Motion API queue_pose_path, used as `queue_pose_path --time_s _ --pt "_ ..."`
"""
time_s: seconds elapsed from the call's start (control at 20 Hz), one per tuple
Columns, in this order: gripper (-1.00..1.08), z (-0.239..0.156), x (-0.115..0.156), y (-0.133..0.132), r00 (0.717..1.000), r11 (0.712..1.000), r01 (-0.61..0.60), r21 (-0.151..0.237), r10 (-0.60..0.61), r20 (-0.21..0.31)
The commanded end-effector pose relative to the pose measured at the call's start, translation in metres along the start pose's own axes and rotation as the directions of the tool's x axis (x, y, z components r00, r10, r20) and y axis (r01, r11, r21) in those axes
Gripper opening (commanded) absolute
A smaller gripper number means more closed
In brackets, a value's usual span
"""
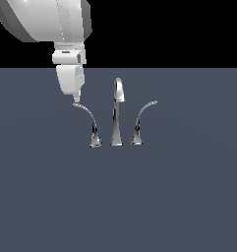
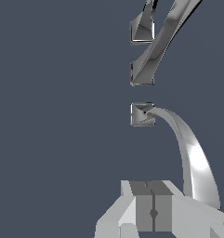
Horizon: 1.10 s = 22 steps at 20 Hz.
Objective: Turn on the faucet by rotating a designated handle.
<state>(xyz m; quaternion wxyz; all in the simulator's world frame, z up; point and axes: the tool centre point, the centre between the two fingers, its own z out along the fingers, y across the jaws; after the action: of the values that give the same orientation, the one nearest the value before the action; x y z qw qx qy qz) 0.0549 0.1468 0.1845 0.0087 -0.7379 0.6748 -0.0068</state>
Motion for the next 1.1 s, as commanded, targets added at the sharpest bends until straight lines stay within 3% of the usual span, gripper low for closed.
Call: queue_pose_path --time_s 0.0,0.4,0.45,0.5,1.05 --pt "-1.00 0.003 -0.002 0.008 1.000 1.000 -0.002 -0.005 0.002 0.000" --pt "-1.00 0.013 -0.007 0.037 1.000 1.000 -0.009 -0.021 0.009 -0.002" --pt "-1.00 0.013 -0.007 0.037 1.000 1.000 -0.009 -0.021 0.009 -0.002" --pt "-1.00 0.004 -0.004 0.025 1.000 1.000 -0.014 0.004 0.014 0.000" --pt "-1.00 0.010 0.005 0.061 1.000 1.000 -0.011 -0.012 0.011 -0.001"
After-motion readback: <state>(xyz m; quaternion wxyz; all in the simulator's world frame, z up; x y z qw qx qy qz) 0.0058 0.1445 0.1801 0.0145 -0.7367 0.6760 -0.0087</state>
